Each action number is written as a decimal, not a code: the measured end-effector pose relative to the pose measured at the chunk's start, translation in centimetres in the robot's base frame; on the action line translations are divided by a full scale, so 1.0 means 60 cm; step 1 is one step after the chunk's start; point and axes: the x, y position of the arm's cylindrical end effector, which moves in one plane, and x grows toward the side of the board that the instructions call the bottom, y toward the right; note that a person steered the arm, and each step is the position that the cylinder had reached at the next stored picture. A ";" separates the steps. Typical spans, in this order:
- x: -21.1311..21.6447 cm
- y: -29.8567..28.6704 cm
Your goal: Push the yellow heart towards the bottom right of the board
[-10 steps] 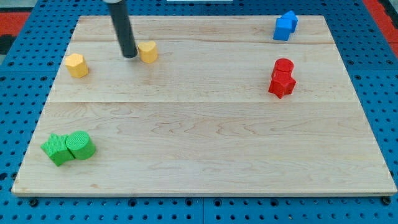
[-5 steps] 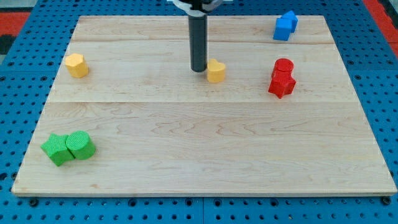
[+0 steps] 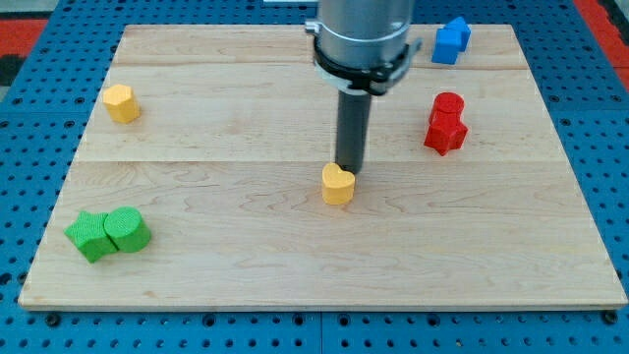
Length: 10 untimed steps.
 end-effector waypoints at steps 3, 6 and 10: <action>0.091 0.047; 0.175 0.075; -0.043 -0.089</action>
